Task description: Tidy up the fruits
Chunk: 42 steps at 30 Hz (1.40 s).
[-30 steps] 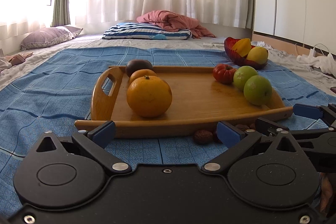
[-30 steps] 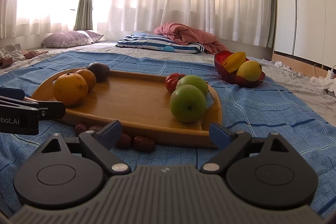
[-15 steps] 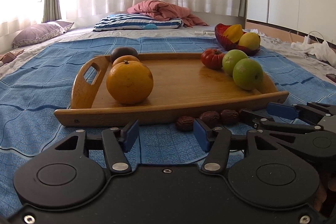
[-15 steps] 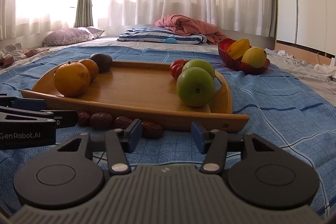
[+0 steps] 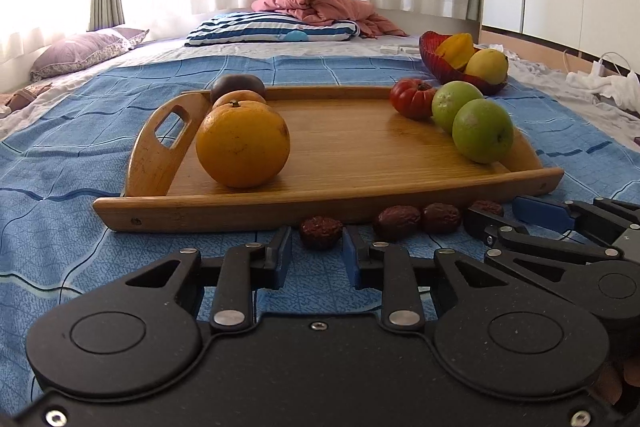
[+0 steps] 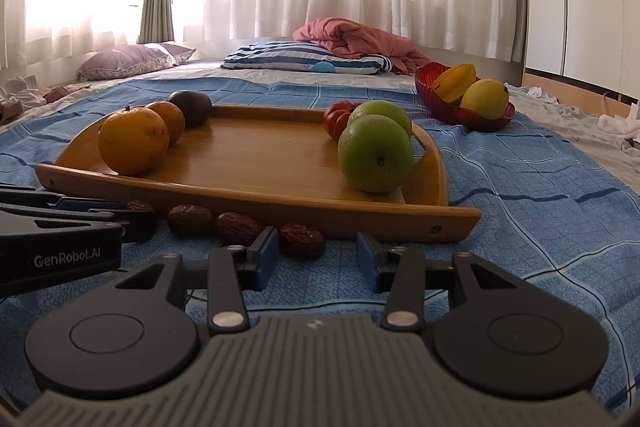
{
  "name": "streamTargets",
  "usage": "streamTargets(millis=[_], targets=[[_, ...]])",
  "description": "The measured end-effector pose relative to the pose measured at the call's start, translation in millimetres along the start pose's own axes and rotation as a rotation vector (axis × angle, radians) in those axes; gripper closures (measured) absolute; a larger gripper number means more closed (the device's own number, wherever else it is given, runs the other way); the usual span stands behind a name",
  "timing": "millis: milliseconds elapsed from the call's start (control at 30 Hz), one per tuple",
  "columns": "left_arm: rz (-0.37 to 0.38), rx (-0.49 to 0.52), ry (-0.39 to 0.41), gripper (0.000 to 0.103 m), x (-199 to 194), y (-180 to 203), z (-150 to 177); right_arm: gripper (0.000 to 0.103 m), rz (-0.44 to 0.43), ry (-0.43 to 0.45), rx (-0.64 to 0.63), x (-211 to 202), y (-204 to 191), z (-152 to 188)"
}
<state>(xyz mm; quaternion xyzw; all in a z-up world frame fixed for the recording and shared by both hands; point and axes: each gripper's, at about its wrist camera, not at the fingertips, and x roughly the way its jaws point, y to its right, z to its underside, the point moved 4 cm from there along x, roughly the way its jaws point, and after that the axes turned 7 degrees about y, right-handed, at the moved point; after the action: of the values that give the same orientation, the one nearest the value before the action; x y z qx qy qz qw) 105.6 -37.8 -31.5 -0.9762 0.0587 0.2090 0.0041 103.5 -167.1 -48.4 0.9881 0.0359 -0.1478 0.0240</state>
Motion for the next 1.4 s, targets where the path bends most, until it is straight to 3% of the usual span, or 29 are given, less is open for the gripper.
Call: streamTargets(millis=[167, 800, 1400], targets=[[0.003, -0.049, -0.007, 0.076, 3, -5, 0, 0.052, 0.000, -0.007, 0.013, 3, 1, 0], [-0.028, -0.050, -0.003, 0.072, 7, 0, 1, 0.049, 0.018, -0.029, 0.047, 5, -5, -1], [-0.021, -0.039, -0.002, 0.076, 10, 3, 0, 0.057, 0.016, -0.063, 0.074, 12, -12, -6]])
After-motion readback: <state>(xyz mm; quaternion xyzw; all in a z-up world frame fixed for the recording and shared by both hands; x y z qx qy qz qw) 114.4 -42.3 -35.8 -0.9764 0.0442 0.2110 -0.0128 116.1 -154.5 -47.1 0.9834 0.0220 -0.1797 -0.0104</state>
